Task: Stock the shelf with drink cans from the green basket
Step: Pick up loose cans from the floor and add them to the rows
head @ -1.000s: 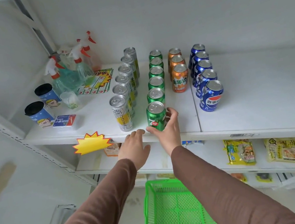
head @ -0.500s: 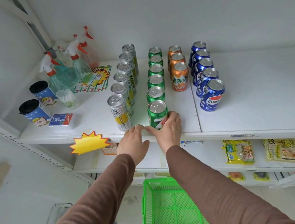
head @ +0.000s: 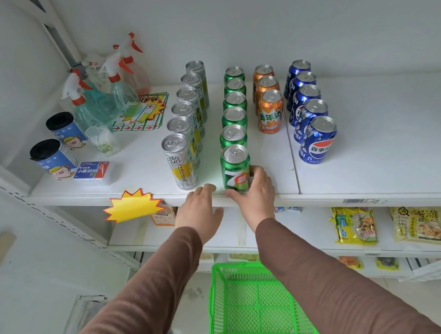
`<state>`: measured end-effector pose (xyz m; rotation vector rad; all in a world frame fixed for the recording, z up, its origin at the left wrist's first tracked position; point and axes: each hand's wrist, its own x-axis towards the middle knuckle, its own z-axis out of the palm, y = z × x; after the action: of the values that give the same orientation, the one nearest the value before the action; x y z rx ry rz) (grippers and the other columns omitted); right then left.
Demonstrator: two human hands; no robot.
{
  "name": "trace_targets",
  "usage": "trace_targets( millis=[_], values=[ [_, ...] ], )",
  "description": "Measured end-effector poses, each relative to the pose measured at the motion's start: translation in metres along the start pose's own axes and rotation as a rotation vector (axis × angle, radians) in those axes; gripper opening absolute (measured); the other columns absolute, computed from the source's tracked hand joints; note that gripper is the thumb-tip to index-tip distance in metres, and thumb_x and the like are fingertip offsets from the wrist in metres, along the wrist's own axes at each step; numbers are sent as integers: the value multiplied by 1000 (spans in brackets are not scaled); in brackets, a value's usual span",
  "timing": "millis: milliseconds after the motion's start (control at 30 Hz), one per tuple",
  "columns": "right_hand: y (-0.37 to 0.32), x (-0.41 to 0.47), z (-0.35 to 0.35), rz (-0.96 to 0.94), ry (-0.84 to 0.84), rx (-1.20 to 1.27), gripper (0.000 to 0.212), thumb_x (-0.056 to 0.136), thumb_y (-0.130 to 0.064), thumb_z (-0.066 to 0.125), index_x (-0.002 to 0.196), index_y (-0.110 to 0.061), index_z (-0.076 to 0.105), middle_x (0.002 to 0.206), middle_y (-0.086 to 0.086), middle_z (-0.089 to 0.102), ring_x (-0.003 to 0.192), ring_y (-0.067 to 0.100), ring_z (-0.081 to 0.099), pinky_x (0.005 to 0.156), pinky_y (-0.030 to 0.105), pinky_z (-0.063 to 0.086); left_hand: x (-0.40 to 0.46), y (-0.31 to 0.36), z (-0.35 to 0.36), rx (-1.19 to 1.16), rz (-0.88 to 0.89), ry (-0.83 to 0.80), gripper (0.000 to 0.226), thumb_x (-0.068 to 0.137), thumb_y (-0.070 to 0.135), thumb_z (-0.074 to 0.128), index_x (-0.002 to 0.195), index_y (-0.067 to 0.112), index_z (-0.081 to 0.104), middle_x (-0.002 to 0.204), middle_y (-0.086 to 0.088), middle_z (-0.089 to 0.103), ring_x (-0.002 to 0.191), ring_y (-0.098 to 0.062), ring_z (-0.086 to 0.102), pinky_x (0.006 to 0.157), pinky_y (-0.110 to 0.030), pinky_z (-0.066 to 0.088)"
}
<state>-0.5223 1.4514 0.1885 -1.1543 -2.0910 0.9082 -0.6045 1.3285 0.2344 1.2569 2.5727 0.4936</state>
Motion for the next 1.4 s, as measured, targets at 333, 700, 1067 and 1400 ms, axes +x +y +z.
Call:
trace_targets(
  millis=[333, 700, 1067, 1400],
  values=[
    [-3, -3, 3, 6, 31, -86, 72, 68, -45, 86, 118, -8, 50, 116, 9, 61, 108, 31, 53, 91, 40, 39, -23, -11, 2, -5, -8, 6, 50, 88, 31, 56, 134, 18, 41, 130, -5, 54, 118, -26, 49, 100, -39, 41],
    [-31, -83, 31, 147, 204, 152, 98, 76, -32, 85, 152, -9, 26, 151, 14, 35, 137, 34, 32, 115, 48, 32, -88, -86, -16, -77, -11, 12, 52, 88, 28, 57, 136, 16, 41, 133, -7, 50, 121, -28, 47, 98, -40, 41],
    [-47, -290, 195, 188, -240, -92, 56, 82, -25, 78, 130, -7, 55, 131, 13, 56, 121, 35, 48, 102, 37, 31, -222, -287, 33, -102, -239, -158, 53, 84, 24, 56, 135, 17, 41, 131, -5, 49, 120, -27, 45, 95, -38, 43],
    [55, -374, 347, 337, -685, -283, 40, 92, -26, 66, 128, -11, 56, 134, 11, 56, 128, 30, 44, 108, 36, 34, -271, -435, 177, -111, -539, -371, 57, 87, 29, 56, 140, 18, 36, 136, -7, 46, 126, -28, 43, 99, -38, 43]
  ],
)
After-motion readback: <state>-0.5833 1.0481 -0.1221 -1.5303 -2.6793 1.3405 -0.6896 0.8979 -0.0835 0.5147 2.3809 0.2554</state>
